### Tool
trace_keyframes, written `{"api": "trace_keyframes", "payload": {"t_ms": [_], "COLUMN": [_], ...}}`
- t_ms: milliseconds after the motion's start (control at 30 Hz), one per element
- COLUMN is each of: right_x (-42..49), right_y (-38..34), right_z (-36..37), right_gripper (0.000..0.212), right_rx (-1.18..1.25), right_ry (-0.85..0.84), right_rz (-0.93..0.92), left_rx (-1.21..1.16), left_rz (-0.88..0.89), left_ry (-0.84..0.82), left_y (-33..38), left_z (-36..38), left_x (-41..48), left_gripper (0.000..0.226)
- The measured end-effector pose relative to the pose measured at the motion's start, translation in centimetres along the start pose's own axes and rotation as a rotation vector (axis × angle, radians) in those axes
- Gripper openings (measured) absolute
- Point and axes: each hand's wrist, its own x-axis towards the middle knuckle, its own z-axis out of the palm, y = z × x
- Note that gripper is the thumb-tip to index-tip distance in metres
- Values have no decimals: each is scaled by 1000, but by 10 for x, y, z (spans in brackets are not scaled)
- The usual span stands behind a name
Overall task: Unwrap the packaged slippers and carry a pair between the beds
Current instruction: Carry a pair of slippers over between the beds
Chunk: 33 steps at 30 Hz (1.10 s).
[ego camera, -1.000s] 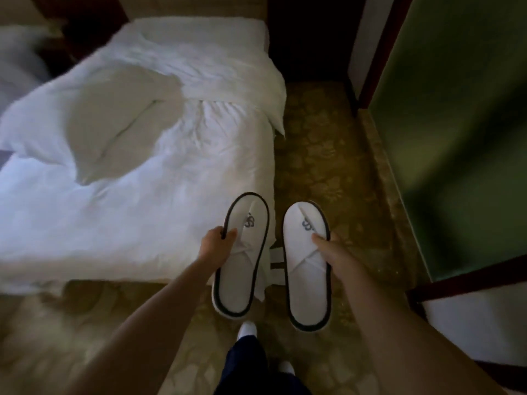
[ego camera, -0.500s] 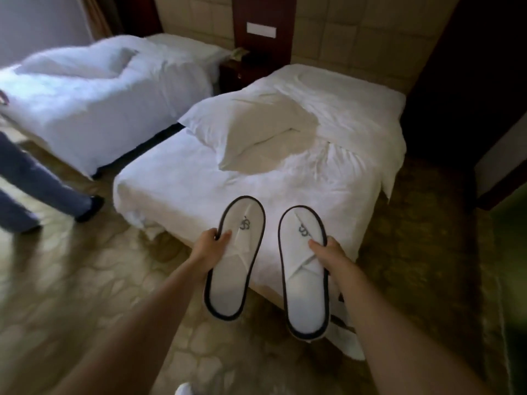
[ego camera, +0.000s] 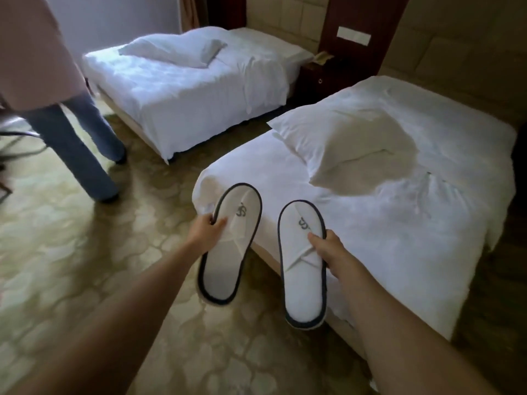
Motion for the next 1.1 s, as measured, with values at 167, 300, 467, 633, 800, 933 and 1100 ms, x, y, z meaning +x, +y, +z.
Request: {"api": "trace_keyframes", "payload": {"t_ms": [167, 300, 467, 633, 800, 933, 1100], "right_x": [26, 59, 121, 198, 261, 298, 349], "right_y": [-48, -86, -136, -194, -252, -292, -332], "right_z": [86, 143, 219, 283, 335, 365, 395], "right_gripper": [50, 50, 56, 54, 54, 50, 52], "right_rx": [-54, -124, -185, -218, -261, -288, -292], "right_ry": [-76, -148, -254, -339, -373, -411, -403], "right_rz": [-28, -52, -70, -93, -65, -59, -52], "left_rx": [-34, -77, -112, -87, -151, -179, -221], "left_rz": [-77, -141, -182, -238, -295, -329, -345], "left_ry": [53, 72, 146, 214, 226, 215, 213], "left_y": [-45, -72, -92, -92, -86, -84, -84], "left_z": [-65, -98, -133, -167, -194, -211, -228], "left_x": [46, 81, 151, 244, 334, 388, 459], "left_gripper": [30, 30, 34, 37, 36, 35, 34]}}
